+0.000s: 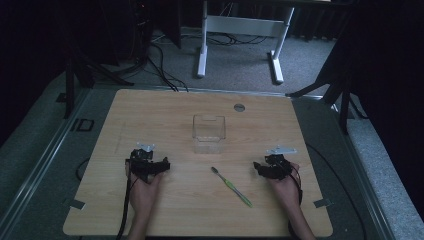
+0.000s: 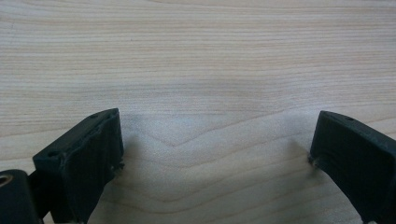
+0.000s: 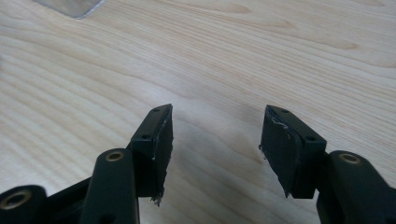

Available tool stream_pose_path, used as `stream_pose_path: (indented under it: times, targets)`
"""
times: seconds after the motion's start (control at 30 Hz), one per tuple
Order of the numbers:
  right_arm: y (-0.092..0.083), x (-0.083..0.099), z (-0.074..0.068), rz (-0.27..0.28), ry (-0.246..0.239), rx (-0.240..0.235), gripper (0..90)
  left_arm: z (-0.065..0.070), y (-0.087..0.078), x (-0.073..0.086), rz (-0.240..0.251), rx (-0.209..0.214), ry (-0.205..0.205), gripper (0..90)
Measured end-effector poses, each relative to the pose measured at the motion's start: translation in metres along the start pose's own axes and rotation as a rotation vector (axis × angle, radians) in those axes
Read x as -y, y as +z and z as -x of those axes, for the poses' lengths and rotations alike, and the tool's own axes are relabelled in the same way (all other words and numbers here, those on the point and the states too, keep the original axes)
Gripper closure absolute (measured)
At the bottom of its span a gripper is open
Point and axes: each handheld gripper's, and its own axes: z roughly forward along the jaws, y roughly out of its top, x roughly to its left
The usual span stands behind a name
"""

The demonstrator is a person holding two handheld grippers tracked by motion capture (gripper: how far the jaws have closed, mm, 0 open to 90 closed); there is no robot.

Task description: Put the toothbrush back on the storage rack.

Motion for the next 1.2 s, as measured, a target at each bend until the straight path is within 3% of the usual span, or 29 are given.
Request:
stream_pose_path:
  times: [0.27, 0.63, 1.0, 1.1, 1.2]
  targets:
    - [-0.009, -0.003, -0.006, 0.011, -0.013, 0.007, 47.0, 0.001, 0.0, 0.0, -0.001, -0.003, -0.002, 3.0]
    - [-0.022, -0.006, -0.012, 0.016, -0.029, -0.027, 54.7, 0.001, 0.0, 0.0, 0.0, -0.004, -0.003, 3.0]
    - [-0.032, -0.011, -0.026, 0.004, -0.082, 0.007, 57.8, 0.001, -0.001, 0.001, 0.0, -0.005, -0.005, 3.1]
    - [-0.035, -0.014, -0.029, -0.001, -0.039, -0.023, 59.1, 0.001, -0.001, 0.001, 0.0, -0.005, -0.005, 3.0]
    - [-0.039, -0.016, -0.033, 0.006, -0.046, -0.017, 60.2, 0.001, -0.001, 0.001, -0.001, -0.005, -0.005, 3.1]
